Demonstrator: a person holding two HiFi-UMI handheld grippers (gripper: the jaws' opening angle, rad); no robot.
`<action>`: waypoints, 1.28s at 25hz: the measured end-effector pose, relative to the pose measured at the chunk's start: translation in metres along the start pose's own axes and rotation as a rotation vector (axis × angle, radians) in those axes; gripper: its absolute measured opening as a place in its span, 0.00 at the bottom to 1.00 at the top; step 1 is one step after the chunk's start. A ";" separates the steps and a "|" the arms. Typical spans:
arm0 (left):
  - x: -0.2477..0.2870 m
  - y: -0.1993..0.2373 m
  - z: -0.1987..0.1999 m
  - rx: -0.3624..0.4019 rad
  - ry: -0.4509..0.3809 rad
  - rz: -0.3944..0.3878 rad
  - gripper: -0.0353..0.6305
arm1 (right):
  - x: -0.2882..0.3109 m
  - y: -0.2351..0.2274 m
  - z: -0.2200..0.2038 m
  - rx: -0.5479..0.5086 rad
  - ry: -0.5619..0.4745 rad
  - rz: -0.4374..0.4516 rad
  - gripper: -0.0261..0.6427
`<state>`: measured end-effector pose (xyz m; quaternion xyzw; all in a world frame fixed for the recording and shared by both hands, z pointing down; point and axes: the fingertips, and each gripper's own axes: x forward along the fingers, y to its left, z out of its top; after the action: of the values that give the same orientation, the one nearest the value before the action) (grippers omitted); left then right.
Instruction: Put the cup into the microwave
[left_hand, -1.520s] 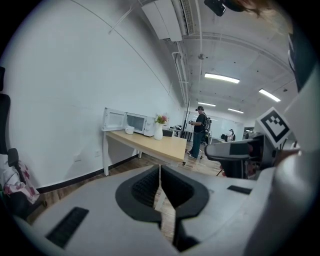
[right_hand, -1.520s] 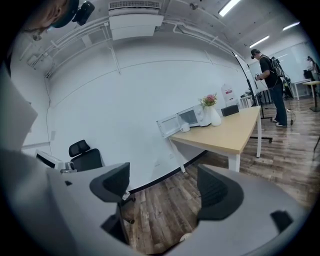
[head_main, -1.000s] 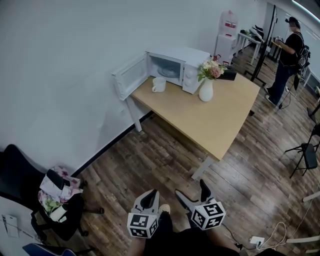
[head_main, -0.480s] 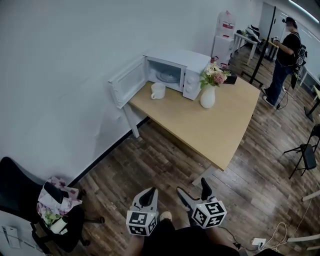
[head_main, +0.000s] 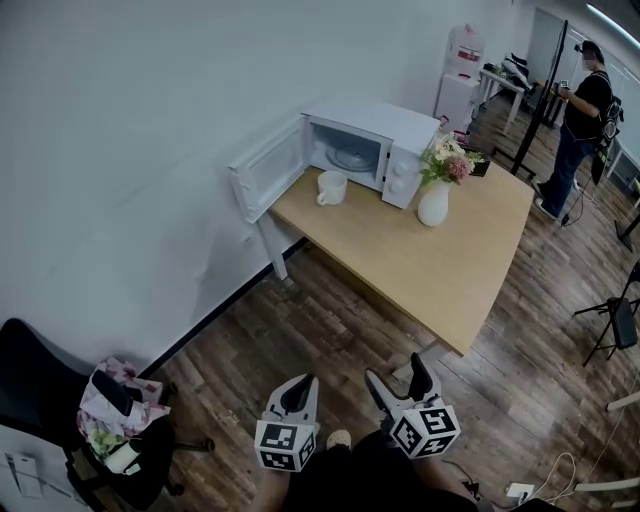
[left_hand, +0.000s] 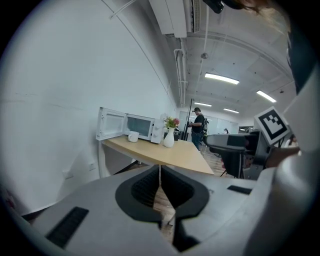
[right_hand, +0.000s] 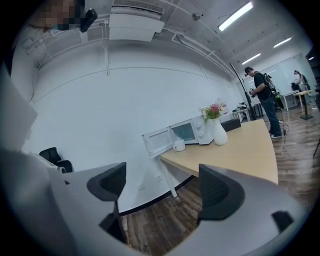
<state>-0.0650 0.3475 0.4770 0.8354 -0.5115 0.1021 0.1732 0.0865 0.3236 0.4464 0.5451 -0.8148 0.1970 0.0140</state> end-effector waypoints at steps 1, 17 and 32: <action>0.000 0.002 0.000 -0.003 0.000 0.000 0.07 | 0.002 0.002 0.000 0.002 0.000 0.004 0.69; 0.006 0.034 -0.002 -0.052 0.008 0.048 0.07 | 0.038 0.015 -0.011 0.005 0.063 0.047 0.69; 0.067 0.097 0.044 -0.035 -0.010 0.091 0.07 | 0.137 0.004 0.016 -0.006 0.075 0.077 0.69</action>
<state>-0.1211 0.2351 0.4781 0.8085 -0.5516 0.0969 0.1805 0.0303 0.1989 0.4633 0.5056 -0.8346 0.2154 0.0387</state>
